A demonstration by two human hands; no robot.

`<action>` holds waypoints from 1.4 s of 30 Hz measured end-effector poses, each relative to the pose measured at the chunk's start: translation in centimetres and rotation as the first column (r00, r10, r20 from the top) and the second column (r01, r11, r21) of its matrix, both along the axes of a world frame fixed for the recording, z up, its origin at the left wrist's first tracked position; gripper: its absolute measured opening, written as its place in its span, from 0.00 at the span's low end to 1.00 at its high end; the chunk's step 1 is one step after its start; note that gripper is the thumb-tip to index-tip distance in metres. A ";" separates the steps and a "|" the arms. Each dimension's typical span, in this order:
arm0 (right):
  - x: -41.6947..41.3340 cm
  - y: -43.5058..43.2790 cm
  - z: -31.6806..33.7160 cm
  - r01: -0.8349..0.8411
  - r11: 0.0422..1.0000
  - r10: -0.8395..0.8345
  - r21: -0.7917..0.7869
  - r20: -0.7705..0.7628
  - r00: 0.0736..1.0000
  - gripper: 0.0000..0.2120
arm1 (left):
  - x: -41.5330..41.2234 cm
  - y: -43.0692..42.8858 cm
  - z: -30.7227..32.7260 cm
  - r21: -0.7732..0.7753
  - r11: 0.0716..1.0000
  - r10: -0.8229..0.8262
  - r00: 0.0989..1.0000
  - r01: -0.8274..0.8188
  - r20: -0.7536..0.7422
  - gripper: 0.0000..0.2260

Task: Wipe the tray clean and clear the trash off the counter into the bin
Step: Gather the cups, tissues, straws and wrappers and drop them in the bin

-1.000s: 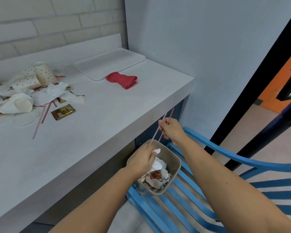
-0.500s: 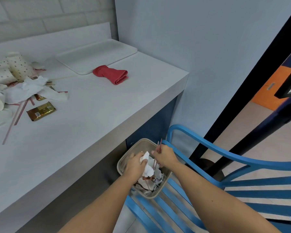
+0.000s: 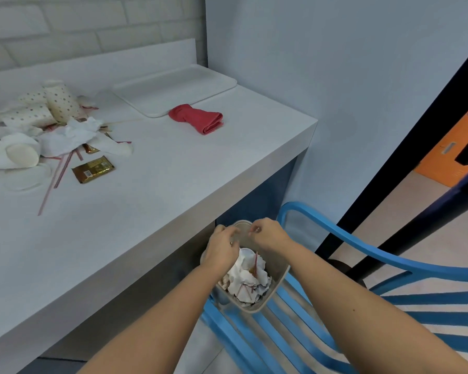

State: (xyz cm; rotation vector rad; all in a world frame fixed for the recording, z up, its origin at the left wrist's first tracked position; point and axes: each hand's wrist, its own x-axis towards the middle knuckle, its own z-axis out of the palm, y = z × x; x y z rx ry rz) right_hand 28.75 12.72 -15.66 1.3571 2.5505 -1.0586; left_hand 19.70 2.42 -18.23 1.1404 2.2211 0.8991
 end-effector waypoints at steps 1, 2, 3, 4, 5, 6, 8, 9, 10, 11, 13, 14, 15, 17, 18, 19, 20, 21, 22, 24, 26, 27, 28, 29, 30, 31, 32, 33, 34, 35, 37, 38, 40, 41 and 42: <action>-0.4 -0.1 0.9 -0.036 0.999 0.036 0.005 0.009 0.999 0.10 | -0.1 -0.1 0.9 0.041 0.999 -0.008 1.000 0.009 -0.025 0.12; -0.8 -0.3 2.0 -0.083 0.997 0.083 0.001 0.036 0.996 0.10 | -0.2 -0.2 1.9 0.081 0.997 -0.015 0.998 0.019 -0.053 0.11; -1.4 -0.5 3.2 -0.134 0.991 0.134 -0.008 0.075 0.988 0.10 | -0.3 -0.3 2.9 0.115 0.993 -0.014 0.997 0.022 -0.070 0.11; -2.0 -0.7 4.4 -0.182 0.983 0.183 -0.017 0.115 0.976 0.11 | -0.5 -0.5 4.1 0.145 0.989 -0.004 0.997 0.015 -0.075 0.11; -2.6 -1.0 5.7 -0.219 0.975 0.220 -0.026 0.146 0.964 0.11 | -0.8 -0.8 5.3 0.178 0.984 0.013 0.997 0.001 -0.079 0.11; -3.2 -1.4 7.0 -0.250 0.968 0.251 -0.023 0.160 0.955 0.12 | -1.1 -1.1 6.6 0.222 0.975 0.038 0.996 -0.018 -0.084 0.11; -4.7 -2.4 9.4 -0.305 0.952 0.300 0.013 0.144 0.943 0.13 | -2.0 -1.9 8.9 0.329 0.942 0.101 0.991 -0.068 -0.084 0.11; -5.5 -3.0 10.5 -0.327 0.944 0.321 0.034 0.124 0.939 0.12 | -2.6 -2.4 10.0 0.379 0.921 0.134 0.987 -0.092 -0.086 0.11; -6.4 -3.6 11.6 -0.345 0.937 0.338 0.050 0.102 0.935 0.12 | -3.2 -2.9 11.1 0.415 0.903 0.167 0.981 -0.112 -0.097 0.11; -7.3 -4.4 12.6 -0.358 0.932 0.352 0.058 0.084 0.932 0.12 | -4.0 -3.6 12.0 0.435 0.891 0.197 0.974 -0.131 -0.111 0.10; -9.4 -6.0 14.3 -0.382 0.921 0.380 0.074 0.042 0.924 0.13 | -6.0 -5.1 13.6 0.447 0.879 0.251 0.958 -0.167 -0.137 0.10; -10.5 -6.8 14.9 -0.388 0.918 0.388 0.080 0.018 0.922 0.13 | -7.0 -6.0 14.3 0.448 0.875 0.273 0.951 -0.184 -0.142 0.10; -11.5 -7.7 15.3 -0.392 0.916 0.393 0.081 -0.003 0.919 0.14 | -8.1 -7.0 14.9 0.447 0.871 0.291 0.946 -0.202 -0.140 0.10; -13.6 -9.8 16.1 -0.416 0.905 0.420 0.088 -0.036 0.907 0.14 | -10.4 -9.2 15.8 0.434 0.870 0.319 0.938 -0.233 -0.135 0.10; -14.7 -10.9 16.4 -0.433 0.897 0.439 0.091 -0.047 0.897 0.14 | -11.6 -10.4 16.1 0.422 0.872 0.330 0.934 -0.247 -0.134 0.10; -15.8 -12.0 16.6 -0.448 0.889 0.454 0.093 -0.055 0.889 0.13 | -12.7 -11.5 16.3 0.411 0.874 0.340 0.931 -0.260 -0.135 0.09; -16.9 -13.0 16.8 -0.460 0.882 0.467 0.097 -0.065 0.882 0.13 | -13.8 -12.7 16.5 0.405 0.873 0.353 0.925 -0.272 -0.139 0.09; -18.0 -14.2 17.0 -0.471 0.877 0.478 0.101 -0.074 0.875 0.12 | -15.0 -14.0 16.7 0.403 0.868 0.373 0.916 -0.290 -0.144 0.09; -19.3 -15.4 17.3 -0.481 0.870 0.490 0.105 -0.083 0.868 0.12 | -16.1 -15.4 17.0 0.404 0.859 0.399 0.905 -0.313 -0.147 0.09; -21.9 -17.7 17.9 -0.501 0.858 0.511 0.116 -0.095 0.854 0.10 | -18.5 -18.4 17.6 0.403 0.840 0.453 0.879 -0.363 -0.151 0.10; -24.2 -19.9 18.4 -0.522 0.844 0.533 0.122 -0.102 0.840 0.09 | -20.9 -21.2 18.1 0.384 0.829 0.494 0.853 -0.406 -0.166 0.11; -25.7 -21.3 18.7 -0.532 0.839 0.543 0.115 -0.108 0.833 0.09 | -22.4 -22.8 18.2 0.370 0.826 0.512 0.840 -0.424 -0.179 0.12; -26.9 -22.5 19.0 -0.541 0.834 0.551 0.106 -0.116 0.826 0.08 | -23.7 -24.3 18.4 0.358 0.824 0.525 0.829 -0.439 -0.192 0.12; -28.1 -23.7 19.2 -0.552 0.828 0.561 0.097 -0.125 0.819 0.08 | -25.1 -25.7 18.4 0.344 0.821 0.539 0.818 -0.456 -0.202 0.12; -29.4 -24.9 19.4 -0.565 0.820 0.572 0.090 -0.134 0.809 0.08 | -26.4 -27.3 18.4 0.328 0.815 0.555 0.804 -0.477 -0.211 0.11; -30.6 -26.1 19.5 -0.575 0.813 0.581 0.085 -0.142 0.801 0.09 | -27.7 -28.8 18.4 0.307 0.810 0.572 0.790 -0.500 -0.220 0.11; -31.7 -27.2 19.5 -0.586 0.806 0.592 0.087 -0.147 0.793 0.10 | -28.8 -30.2 18.4 0.282 0.806 0.584 0.777 -0.521 -0.233 0.12; -32.8 -28.2 19.5 -0.596 0.798 0.602 0.092 -0.150 0.784 0.10 | -30.0 -31.5 18.2 0.256 0.802 0.594 0.766 -0.540 -0.246 0.12; -33.7 -29.1 19.4 -0.603 0.792 0.611 0.098 -0.153 0.777 0.08 | -30.9 -32.7 18.1 0.233 0.799 0.601 0.758 -0.555 -0.253 0.12; -34.7 -29.9 19.3 -0.606 0.788 0.615 0.107 -0.155 0.773 0.06 | -31.9 -33.8 18.0 0.212 0.795 0.606 0.753 -0.568 -0.257 0.11; -36.2 -31.3 19.0 -0.611 0.783 0.623 0.120 -0.158 0.766 0.05 | -33.5 -35.7 17.7 0.188 0.787 0.617 0.744 -0.588 -0.257 0.09; -36.9 -31.9 18.7 -0.616 0.779 0.627 0.121 -0.157 0.763 0.06 | -34.3 -36.5 17.5 0.186 0.782 0.624 0.737 -0.595 -0.260 0.09; -38.3 -32.7 18.2 -0.629 0.765 0.644 0.138 -0.132 0.754 0.10 | -35.8 -37.6 17.1 0.183 0.769 0.638 0.722 -0.612 -0.268 0.08; -39.1 -33.0 18.0 -0.637 0.754 0.655 0.159 -0.112 0.747 0.11 | -36.4 -38.0 17.0 0.179 0.760 0.648 0.714 -0.624 -0.264 0.08; -39.9 -33.2 17.8 -0.644 0.743 0.665 0.182 -0.094 0.741 0.12 | -37.1 -38.3 16.9 0.182 0.750 0.661 0.706 -0.636 -0.254 0.08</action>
